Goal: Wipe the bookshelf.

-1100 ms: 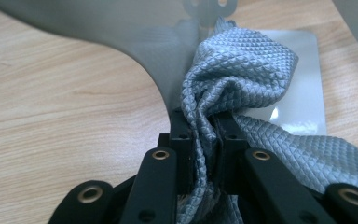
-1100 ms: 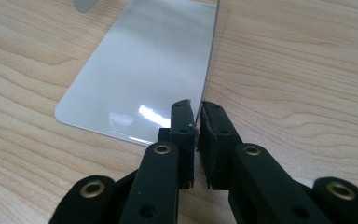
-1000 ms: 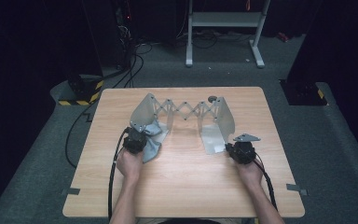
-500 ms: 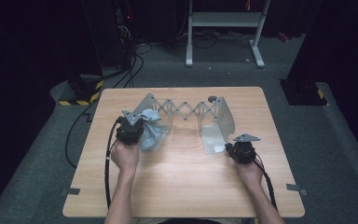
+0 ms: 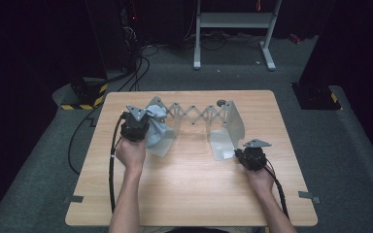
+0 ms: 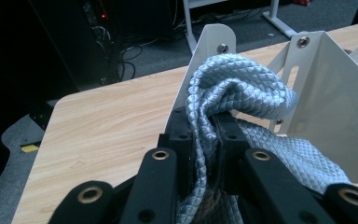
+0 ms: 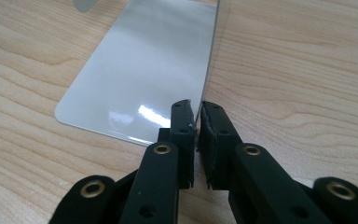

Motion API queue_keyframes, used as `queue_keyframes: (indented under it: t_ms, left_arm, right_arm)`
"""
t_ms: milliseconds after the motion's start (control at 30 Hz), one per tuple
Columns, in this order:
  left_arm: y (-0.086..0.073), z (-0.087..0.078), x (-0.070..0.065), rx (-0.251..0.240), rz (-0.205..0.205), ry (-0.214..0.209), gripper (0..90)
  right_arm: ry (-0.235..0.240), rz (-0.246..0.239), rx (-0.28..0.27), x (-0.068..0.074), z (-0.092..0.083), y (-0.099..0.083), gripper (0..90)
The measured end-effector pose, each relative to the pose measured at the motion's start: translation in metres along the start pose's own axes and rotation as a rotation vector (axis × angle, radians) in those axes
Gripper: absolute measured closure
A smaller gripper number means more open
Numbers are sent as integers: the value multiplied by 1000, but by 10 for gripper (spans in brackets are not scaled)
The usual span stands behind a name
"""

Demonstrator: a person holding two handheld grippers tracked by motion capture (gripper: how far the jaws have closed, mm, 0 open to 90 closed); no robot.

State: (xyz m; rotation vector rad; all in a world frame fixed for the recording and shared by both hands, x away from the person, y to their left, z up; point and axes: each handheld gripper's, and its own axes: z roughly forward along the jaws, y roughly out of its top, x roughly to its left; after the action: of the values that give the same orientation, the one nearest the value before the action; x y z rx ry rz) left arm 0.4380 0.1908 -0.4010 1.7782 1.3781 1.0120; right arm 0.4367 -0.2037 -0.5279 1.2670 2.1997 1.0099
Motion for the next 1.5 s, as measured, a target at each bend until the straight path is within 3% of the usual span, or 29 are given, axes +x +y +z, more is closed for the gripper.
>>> queue_keyframes:
  t_ms: [133, 367, 733, 967, 1333, 1433, 1500]
  left_arm:
    - [-3, 2, -5, 6, 3, -26, 800]
    - [-8, 23, -4, 67, 0, -20, 801]
    - [-27, 47, -13, 139, 37, 2, 801]
    - [-35, 60, -18, 188, 54, 0, 800]
    - [-60, 84, -25, 283, 67, -16, 802]
    - [-63, 89, -27, 322, 93, -20, 802]
    - [-60, 89, -26, 321, 96, -22, 801]
  right_arm:
    - [1, 2, 1, 0, 0, 0, 843]
    - [0, 1, 0, 0, 0, 0, 843]
    - [2, 2, 0, 0, 0, 0, 843]
    - [-2, 0, 0, 0, 0, 0, 842]
    - [-2, -1, 0, 0, 0, 0, 842]
    - [0, 1, 0, 0, 0, 0, 843]
    - [-2, 0, 0, 0, 0, 0, 842]
